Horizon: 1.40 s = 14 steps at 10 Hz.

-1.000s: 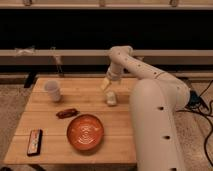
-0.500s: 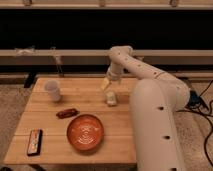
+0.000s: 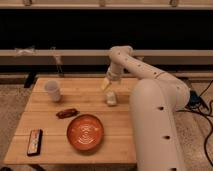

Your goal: Place the pepper on the white sponge

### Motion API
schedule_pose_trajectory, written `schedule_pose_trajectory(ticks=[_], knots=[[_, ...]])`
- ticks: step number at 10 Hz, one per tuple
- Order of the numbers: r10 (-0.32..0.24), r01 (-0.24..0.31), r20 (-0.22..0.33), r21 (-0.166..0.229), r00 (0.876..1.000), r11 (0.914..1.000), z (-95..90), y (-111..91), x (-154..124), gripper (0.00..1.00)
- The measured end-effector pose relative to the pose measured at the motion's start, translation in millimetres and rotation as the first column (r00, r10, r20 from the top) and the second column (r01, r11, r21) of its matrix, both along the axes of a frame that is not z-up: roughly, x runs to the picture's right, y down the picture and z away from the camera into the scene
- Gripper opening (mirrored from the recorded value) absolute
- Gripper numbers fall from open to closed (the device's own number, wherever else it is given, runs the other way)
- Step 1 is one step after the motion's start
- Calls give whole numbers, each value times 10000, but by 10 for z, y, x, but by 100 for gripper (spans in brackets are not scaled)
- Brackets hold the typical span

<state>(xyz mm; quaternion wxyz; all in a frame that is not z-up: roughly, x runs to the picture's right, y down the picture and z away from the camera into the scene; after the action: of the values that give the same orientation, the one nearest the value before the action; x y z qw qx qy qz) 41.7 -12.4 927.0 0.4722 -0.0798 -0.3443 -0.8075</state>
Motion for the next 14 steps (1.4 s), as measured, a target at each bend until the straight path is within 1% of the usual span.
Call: schedule_pose_trajectory(ticks=[4, 5, 6, 7, 8, 9, 10, 11, 12, 13, 14], knots=[[5, -5, -9, 18, 10000, 10000, 3, -11, -2, 80], [-83, 83, -6, 82, 10000, 9999, 6, -4, -13, 80], [-286, 282, 176, 228, 9994, 9993, -22, -11, -59, 80], [-605, 589, 409, 383, 9973, 9975, -71, 25, -141, 80], [-1059, 1012, 757, 631, 9915, 9929, -197, 105, -311, 80], [-1361, 1291, 935, 775, 9863, 9886, -285, 174, -407, 80], [-1790, 1678, 1212, 974, 9763, 9810, -424, 312, -573, 80], [-2155, 2000, 1395, 1174, 9665, 9727, -526, 406, -722, 80], [-2739, 2500, 1765, 1461, 9454, 9572, -663, 565, -996, 80], [-3324, 2988, 2098, 1764, 9195, 9379, -758, 692, -1260, 80], [-3870, 3423, 2390, 2079, 8906, 9163, -823, 779, -1533, 80]])
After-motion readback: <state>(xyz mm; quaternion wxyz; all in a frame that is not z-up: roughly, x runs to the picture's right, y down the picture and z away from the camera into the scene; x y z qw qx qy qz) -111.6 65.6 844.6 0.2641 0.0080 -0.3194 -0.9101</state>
